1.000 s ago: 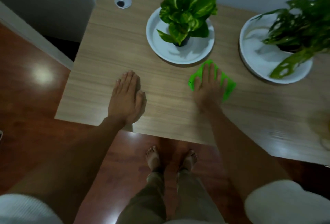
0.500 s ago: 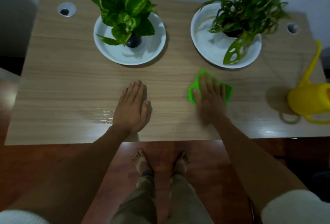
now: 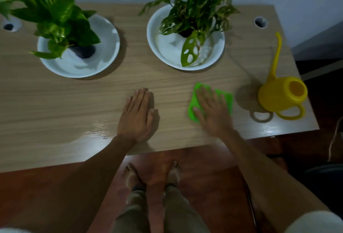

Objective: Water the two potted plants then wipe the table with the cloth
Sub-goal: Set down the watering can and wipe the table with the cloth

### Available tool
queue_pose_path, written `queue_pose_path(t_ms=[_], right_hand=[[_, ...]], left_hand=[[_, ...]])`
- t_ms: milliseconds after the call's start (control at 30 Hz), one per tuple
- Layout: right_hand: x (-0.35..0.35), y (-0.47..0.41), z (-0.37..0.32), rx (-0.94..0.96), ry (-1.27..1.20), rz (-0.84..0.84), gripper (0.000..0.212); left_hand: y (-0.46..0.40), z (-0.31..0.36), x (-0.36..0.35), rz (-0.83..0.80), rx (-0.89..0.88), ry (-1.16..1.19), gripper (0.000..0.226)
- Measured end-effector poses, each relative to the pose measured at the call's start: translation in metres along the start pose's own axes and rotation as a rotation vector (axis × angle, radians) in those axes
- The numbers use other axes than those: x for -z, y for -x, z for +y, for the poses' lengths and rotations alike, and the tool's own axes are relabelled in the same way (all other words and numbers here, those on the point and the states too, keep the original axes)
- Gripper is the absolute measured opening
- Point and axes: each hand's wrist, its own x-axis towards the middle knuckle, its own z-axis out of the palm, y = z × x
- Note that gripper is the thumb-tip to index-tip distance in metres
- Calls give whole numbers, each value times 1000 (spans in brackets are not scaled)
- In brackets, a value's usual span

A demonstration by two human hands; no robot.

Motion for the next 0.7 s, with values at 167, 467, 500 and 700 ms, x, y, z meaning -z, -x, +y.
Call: queue_pose_path(t_ms=[167, 467, 500, 700], right_hand=[[7, -43, 2, -360, -104, 27, 69], [6, 30, 62, -52, -28, -35, 67], [9, 16, 73, -110, -33, -27, 68], [28, -103, 117, -334, -110, 28, 69]], left_hand=[[-11, 36, -22, -16, -20, -29, 67], [-51, 112, -55, -19, -45, -8, 68], [-56, 118, -57, -18, -46, -6, 69], [-68, 139, -68, 9, -71, -18, 67]])
